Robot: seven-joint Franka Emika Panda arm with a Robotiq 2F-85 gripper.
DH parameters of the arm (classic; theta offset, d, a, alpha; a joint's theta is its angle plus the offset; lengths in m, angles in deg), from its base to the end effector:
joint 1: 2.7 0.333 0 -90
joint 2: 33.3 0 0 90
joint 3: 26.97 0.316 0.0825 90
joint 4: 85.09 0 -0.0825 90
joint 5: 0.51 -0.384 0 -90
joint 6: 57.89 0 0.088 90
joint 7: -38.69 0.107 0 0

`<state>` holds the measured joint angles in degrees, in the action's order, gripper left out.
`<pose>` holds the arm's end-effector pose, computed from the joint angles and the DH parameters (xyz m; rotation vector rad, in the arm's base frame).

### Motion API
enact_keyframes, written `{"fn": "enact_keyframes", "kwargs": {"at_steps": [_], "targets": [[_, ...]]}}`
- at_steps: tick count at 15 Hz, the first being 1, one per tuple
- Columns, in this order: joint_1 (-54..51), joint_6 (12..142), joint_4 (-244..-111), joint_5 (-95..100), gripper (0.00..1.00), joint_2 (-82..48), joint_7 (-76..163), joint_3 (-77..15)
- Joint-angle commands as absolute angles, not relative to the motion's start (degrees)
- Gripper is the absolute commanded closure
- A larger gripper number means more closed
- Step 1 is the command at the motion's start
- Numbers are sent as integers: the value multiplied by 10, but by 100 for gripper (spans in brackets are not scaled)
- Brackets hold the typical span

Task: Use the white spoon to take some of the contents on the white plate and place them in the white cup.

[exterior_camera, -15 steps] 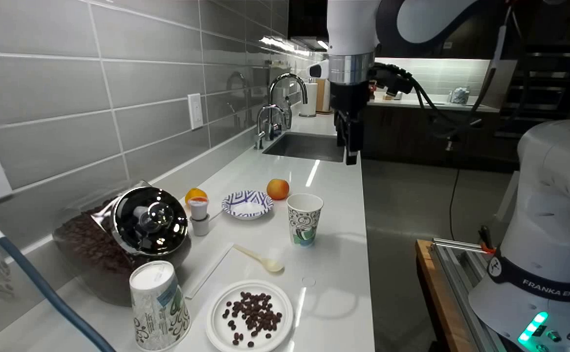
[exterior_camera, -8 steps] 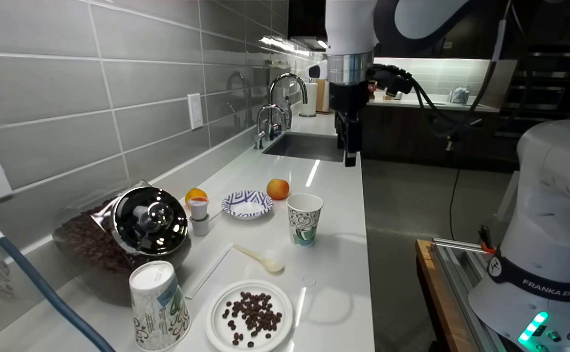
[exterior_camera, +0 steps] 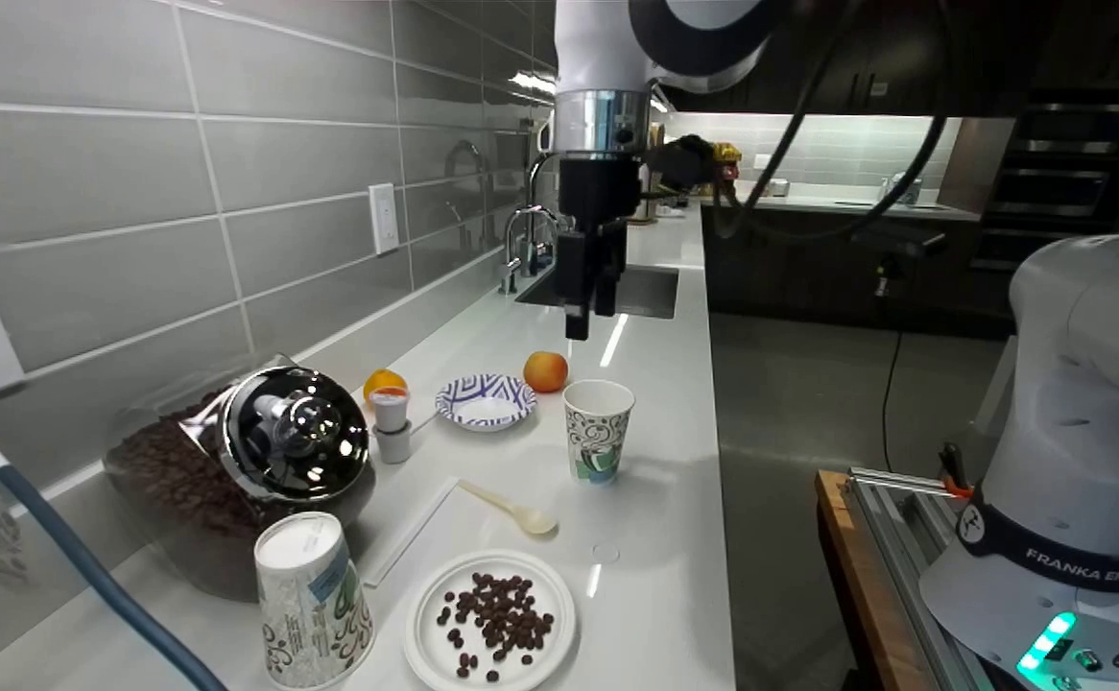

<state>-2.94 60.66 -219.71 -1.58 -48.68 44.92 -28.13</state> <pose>0.4577 -0.0104 0.4359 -3.1125 0.2205 0.0203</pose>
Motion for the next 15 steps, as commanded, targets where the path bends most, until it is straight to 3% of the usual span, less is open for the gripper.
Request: {"fn": "enact_keyframes", "kwargs": {"at_steps": [1,4,5,15], "targets": [[-37,678,-2168,-48,0,-411,543,-271],[-34,814,-2194,-67,0,-362,603,-270],[-35,743,-2186,-44,0,-398,571,-273],[-33,740,-2172,-48,0,-365,567,-273]]}}
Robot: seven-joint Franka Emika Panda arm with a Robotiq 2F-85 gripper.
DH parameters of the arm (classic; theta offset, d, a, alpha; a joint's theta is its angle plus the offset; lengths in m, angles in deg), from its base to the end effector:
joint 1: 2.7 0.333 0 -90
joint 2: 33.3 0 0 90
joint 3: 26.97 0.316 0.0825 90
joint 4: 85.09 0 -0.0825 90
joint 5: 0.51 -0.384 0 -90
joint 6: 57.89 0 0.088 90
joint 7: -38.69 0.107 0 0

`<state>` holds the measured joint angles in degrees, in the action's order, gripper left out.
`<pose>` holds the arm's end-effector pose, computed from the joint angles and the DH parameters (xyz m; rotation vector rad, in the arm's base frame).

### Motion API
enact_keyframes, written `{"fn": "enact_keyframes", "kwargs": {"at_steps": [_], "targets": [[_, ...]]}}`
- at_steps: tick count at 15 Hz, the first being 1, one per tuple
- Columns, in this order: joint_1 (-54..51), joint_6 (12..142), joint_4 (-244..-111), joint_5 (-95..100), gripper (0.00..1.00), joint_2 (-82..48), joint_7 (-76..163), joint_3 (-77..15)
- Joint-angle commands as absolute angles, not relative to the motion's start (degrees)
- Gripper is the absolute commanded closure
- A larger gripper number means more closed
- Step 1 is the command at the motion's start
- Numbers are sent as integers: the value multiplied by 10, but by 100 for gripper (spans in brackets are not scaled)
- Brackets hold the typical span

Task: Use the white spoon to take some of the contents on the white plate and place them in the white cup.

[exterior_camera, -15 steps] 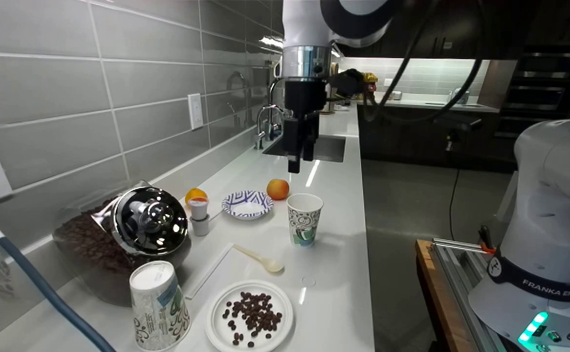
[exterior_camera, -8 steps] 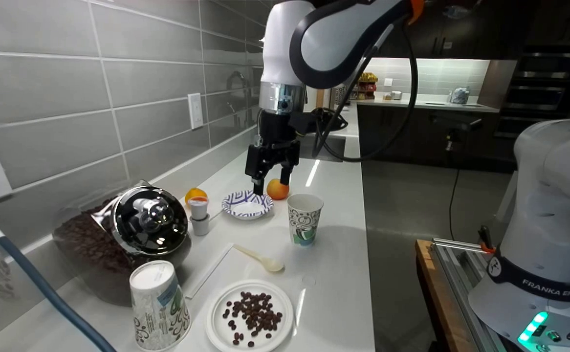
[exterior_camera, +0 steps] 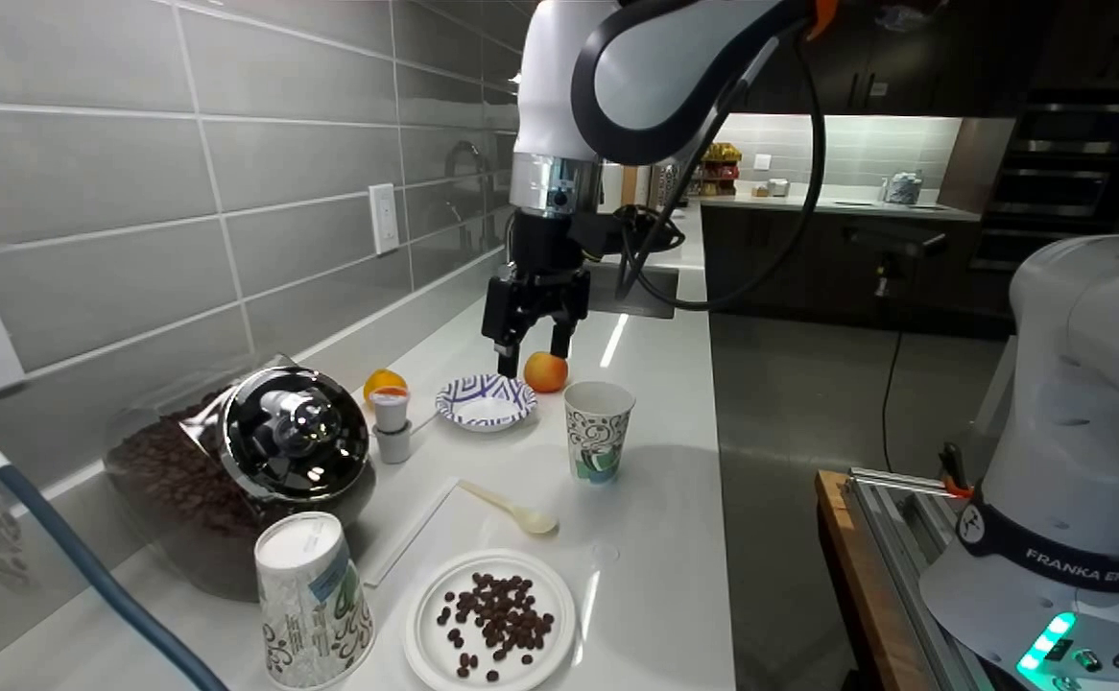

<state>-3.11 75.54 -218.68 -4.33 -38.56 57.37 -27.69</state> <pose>0.5027 -0.0088 0.3831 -3.0165 0.5949 -0.1231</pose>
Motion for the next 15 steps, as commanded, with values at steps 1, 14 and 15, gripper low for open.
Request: {"fn": "enact_keyframes", "kwargs": {"at_steps": [1,14,15], "targets": [[-31,733,-2165,-58,0,-356,560,-274],[-48,608,-2019,-172,0,-194,504,-284],[-49,603,-2008,-175,0,-180,501,-284]]}}
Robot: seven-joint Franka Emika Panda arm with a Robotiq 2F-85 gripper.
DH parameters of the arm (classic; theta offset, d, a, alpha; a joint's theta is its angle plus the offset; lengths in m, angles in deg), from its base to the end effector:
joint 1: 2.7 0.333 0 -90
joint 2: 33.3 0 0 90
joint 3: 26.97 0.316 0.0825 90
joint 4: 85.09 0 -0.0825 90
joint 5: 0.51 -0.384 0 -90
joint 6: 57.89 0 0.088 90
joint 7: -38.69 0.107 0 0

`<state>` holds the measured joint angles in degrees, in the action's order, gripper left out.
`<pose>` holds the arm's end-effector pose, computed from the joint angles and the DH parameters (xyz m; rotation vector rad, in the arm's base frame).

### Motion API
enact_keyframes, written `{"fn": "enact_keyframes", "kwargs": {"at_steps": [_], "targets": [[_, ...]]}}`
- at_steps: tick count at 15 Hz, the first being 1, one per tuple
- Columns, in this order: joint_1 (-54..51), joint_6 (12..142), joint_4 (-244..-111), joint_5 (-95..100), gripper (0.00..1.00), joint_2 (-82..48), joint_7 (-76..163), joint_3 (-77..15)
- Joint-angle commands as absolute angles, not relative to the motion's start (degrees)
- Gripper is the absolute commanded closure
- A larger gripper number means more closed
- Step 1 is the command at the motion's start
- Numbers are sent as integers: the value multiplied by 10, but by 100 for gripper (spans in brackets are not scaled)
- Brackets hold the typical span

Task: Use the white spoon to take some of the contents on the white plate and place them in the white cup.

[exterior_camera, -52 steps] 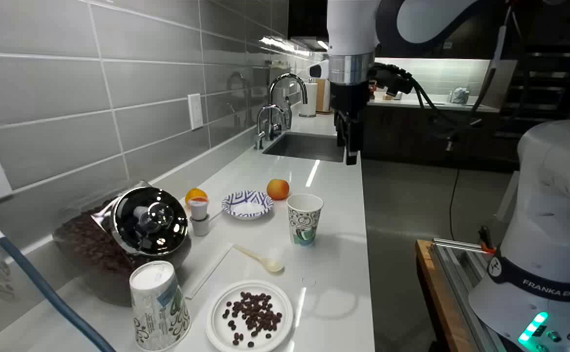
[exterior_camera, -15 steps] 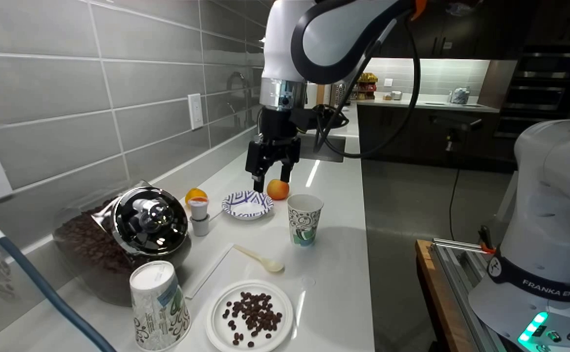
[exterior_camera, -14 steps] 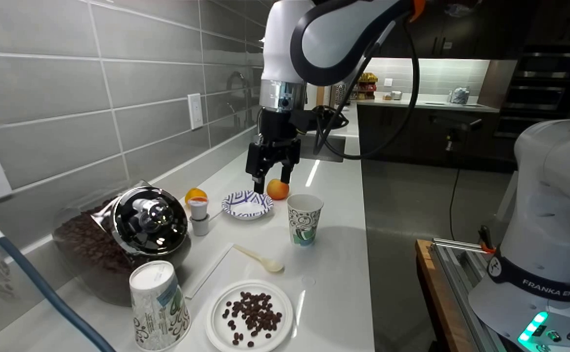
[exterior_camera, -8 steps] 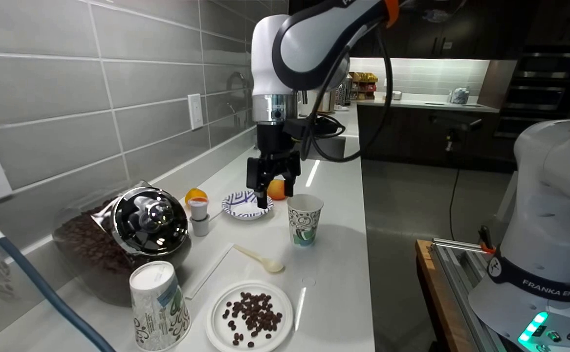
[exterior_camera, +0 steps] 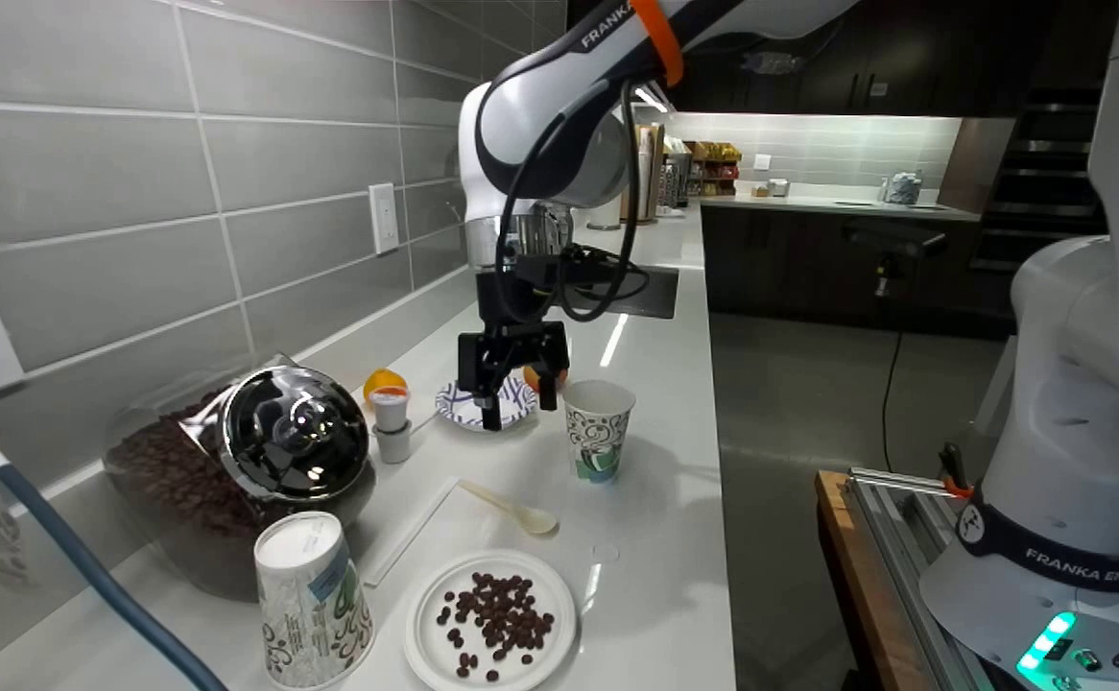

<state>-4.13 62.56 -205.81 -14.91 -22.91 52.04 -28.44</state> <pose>0.5493 -0.0158 0.3183 -2.8767 0.6307 0.2992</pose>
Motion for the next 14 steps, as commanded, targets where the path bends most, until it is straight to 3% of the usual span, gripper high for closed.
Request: {"fn": "enact_keyframes", "kwargs": {"at_steps": [1,9,13,14], "targets": [[-51,598,-1999,-176,0,-168,495,-283],[-49,548,-1924,-165,0,-83,488,-278],[-42,529,-1900,-157,18,-60,499,-278],[-41,526,-1896,-156,26,-55,500,-278]]}}
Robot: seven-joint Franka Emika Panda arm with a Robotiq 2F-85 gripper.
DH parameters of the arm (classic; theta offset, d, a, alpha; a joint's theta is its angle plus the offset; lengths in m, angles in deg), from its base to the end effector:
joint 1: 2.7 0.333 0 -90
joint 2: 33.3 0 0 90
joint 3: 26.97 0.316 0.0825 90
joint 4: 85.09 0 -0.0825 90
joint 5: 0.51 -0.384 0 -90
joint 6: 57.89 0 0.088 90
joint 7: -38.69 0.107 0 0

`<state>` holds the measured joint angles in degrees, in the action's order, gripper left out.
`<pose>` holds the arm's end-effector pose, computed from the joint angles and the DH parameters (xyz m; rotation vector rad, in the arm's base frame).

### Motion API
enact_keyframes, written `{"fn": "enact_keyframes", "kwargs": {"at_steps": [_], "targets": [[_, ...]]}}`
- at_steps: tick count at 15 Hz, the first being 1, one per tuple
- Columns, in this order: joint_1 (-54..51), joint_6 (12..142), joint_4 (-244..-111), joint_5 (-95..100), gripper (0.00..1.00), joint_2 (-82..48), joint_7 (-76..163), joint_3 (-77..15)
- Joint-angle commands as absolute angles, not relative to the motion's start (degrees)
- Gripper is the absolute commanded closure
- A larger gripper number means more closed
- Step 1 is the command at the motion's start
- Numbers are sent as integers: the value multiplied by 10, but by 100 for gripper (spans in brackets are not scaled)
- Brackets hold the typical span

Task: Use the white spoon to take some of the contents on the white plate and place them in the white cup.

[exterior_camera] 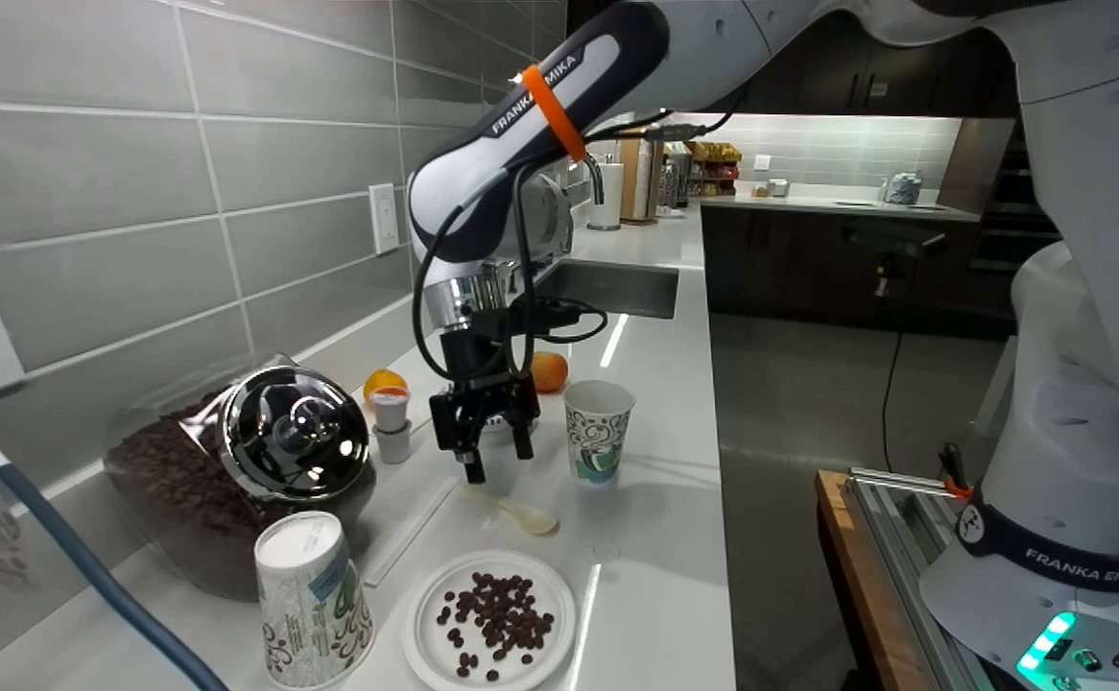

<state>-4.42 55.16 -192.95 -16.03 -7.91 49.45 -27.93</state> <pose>0.5936 -0.0103 0.2509 -2.8448 0.5549 0.5355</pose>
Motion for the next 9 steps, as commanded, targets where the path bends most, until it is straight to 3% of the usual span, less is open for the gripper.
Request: {"fn": "enact_keyframes", "kwargs": {"at_steps": [1,3,5,6,9], "targets": [[-40,525,-1892,-156,28,-51,502,-278],[-37,525,-1888,-154,40,-44,505,-279],[-34,529,-1888,-152,45,-39,507,-279],[-32,528,-1889,-151,41,-36,509,-279],[-26,535,-1892,-147,46,-31,513,-279]]}}
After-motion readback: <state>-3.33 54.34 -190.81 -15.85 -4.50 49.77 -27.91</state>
